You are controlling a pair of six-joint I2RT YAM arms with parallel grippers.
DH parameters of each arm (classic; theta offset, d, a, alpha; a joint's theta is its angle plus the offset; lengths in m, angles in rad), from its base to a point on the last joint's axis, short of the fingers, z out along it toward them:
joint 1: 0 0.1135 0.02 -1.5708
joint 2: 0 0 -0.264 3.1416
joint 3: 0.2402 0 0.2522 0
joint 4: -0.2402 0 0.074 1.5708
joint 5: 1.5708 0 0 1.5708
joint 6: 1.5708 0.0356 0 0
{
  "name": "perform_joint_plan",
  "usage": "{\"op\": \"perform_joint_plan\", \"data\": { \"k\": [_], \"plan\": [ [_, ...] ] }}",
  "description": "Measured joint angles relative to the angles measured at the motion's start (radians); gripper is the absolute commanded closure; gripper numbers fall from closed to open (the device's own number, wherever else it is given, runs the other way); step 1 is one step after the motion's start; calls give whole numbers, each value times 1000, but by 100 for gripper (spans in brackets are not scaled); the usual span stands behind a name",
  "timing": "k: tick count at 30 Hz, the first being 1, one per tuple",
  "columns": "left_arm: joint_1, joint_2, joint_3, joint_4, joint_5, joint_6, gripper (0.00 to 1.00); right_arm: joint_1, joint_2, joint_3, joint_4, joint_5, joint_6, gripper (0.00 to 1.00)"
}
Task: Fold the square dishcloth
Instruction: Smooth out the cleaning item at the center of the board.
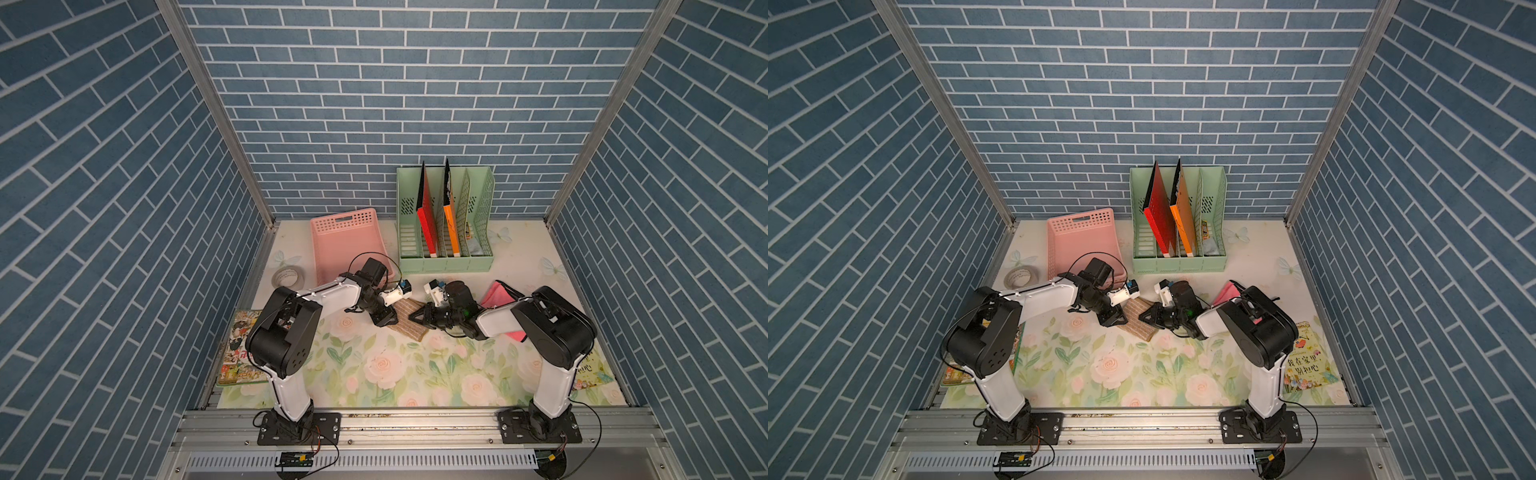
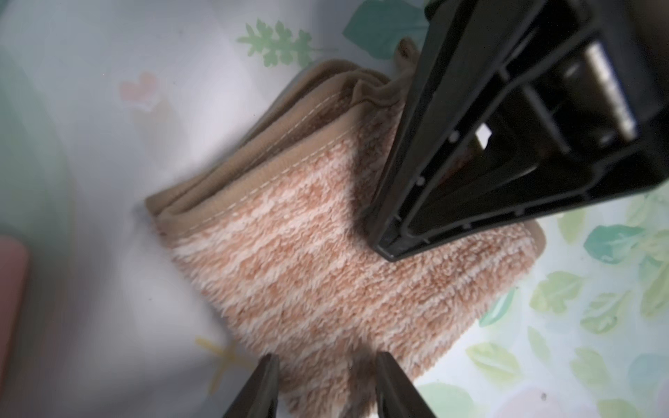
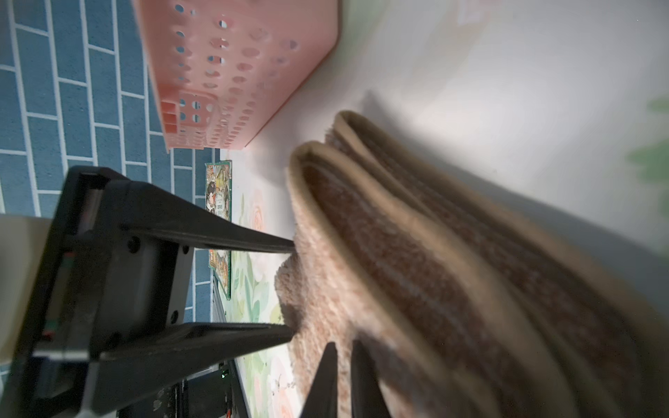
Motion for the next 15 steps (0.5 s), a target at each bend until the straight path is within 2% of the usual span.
{"op": "perform_joint_plan", "data": {
  "k": [2,4,5,6,8,11,15],
  "plan": [
    [28,-48,26,-33,13,-4,31,-1,-111,40,-117,29,-73,63],
    [74,-100,68,-53,33,-15,21,-6,-229,126,-249,89,-164,30],
    [105,-127,86,-51,44,-23,15,-14,-285,173,-304,131,-216,7],
    [141,-159,98,-39,55,-40,9,-27,-340,217,-351,180,-268,1],
    [220,-219,98,8,74,-82,1,-79,-451,286,-425,290,-369,0],
    [348,-293,49,142,78,-188,0,-217,-578,313,-471,429,-483,1],
    [455,-296,-29,308,38,-339,0,-441,-636,257,-475,569,-541,0]
  ]
}}
